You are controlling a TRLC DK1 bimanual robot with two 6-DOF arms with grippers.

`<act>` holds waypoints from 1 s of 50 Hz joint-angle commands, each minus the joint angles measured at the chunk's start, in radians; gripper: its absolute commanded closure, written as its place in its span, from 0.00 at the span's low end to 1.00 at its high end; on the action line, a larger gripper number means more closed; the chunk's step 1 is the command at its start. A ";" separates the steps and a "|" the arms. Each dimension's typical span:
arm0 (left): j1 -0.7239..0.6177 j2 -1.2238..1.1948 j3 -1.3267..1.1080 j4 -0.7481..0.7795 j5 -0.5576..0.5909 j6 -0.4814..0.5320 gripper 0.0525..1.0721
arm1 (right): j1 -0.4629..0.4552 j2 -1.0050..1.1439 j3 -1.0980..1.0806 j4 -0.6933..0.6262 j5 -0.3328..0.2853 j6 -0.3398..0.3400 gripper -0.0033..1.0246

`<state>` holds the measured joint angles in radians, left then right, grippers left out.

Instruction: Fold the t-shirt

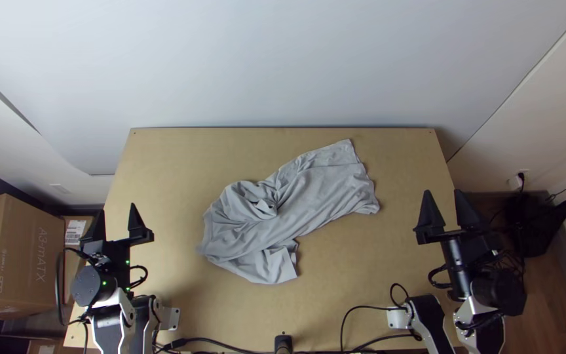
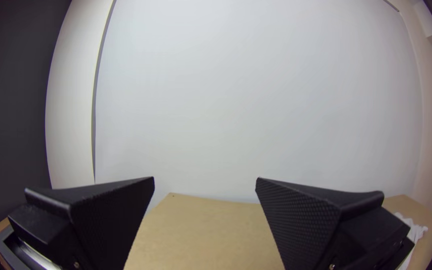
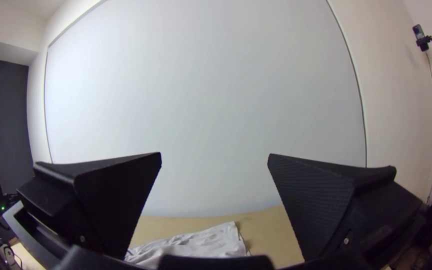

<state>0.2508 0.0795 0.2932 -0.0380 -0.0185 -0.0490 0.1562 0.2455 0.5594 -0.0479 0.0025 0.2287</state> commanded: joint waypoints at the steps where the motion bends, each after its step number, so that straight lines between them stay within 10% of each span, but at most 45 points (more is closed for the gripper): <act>1: 0.001 0.039 0.106 -0.017 0.000 -0.022 0.04 | 0.049 0.067 0.105 0.000 -0.002 0.012 0.04; 50: 0.033 0.433 1.003 -0.826 -0.009 -0.068 0.04 | 0.592 1.054 0.912 -0.214 0.011 -0.157 0.05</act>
<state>0.2771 0.4973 1.2346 -0.8314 -0.0189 -0.0879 0.7147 1.2098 1.3945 -0.2295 0.0090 0.0917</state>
